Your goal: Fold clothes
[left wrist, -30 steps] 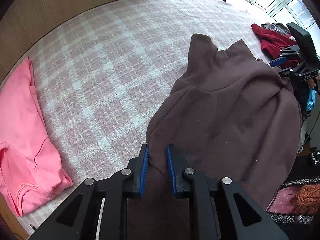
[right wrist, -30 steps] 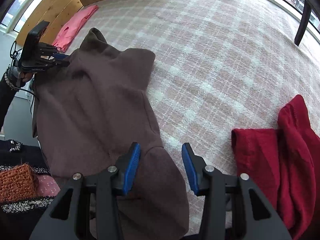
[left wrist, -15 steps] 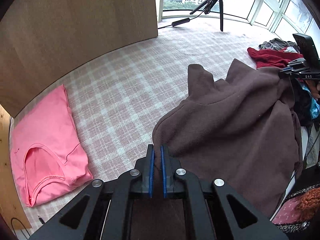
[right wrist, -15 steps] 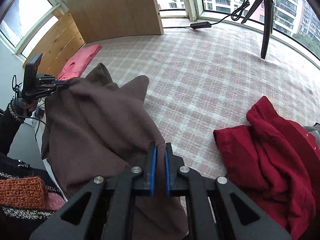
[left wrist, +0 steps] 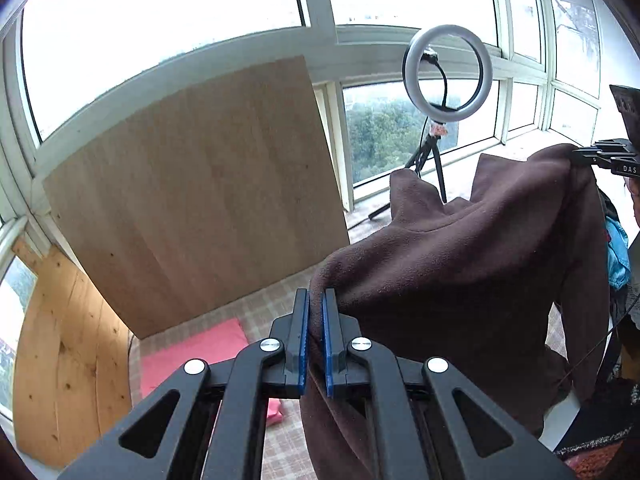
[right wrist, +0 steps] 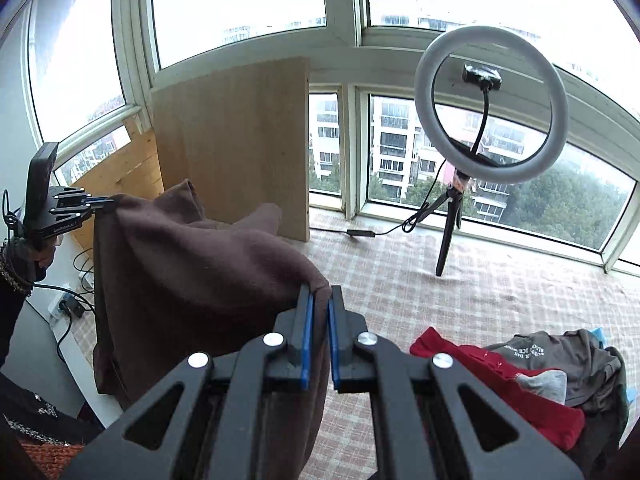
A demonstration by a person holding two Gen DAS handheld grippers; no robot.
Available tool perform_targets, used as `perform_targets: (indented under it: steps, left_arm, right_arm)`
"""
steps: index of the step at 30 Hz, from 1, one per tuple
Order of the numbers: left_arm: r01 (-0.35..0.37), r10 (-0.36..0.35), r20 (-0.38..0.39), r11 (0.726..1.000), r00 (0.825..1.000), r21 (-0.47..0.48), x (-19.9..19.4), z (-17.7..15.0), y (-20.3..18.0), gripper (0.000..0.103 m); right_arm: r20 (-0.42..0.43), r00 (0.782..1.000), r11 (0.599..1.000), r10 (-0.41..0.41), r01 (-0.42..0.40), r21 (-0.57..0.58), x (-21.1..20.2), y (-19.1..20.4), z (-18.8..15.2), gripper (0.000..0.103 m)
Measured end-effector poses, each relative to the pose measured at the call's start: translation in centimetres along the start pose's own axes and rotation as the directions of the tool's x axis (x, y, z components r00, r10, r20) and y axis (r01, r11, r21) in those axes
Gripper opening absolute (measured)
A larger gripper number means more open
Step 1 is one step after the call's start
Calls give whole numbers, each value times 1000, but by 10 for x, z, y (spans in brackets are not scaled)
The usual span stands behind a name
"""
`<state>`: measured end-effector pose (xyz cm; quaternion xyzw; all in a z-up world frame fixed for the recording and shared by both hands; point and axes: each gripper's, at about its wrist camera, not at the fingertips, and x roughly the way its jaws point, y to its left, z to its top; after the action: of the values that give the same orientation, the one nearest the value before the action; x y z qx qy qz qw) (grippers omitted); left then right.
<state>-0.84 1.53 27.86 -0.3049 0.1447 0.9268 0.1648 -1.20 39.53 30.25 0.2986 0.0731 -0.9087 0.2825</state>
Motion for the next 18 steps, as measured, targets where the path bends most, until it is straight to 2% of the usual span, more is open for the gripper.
perform_targets:
  steps: [2, 5, 12, 14, 18]
  left_arm:
    - [-43, 41, 83, 999, 996, 25, -39, 18, 0, 5]
    - [-83, 76, 174, 996, 982, 32, -87, 34, 1, 5]
    - [-148, 126, 322, 988, 938, 44, -185, 32, -7, 5]
    - [-173, 144, 353, 984, 924, 52, -206, 31, -9, 6]
    - [-190, 154, 389, 980, 908, 56, -236, 33, -6, 5]
  right_arm:
    - [90, 996, 999, -23, 26, -28, -38, 14, 19, 7]
    - [210, 977, 997, -43, 54, -49, -95, 38, 40, 7]
    - [357, 933, 995, -45, 74, -69, -186, 83, 46, 7]
    - [390, 920, 994, -42, 79, -80, -206, 93, 43, 7]
    - [435, 899, 991, -42, 91, -93, -230, 108, 40, 7]
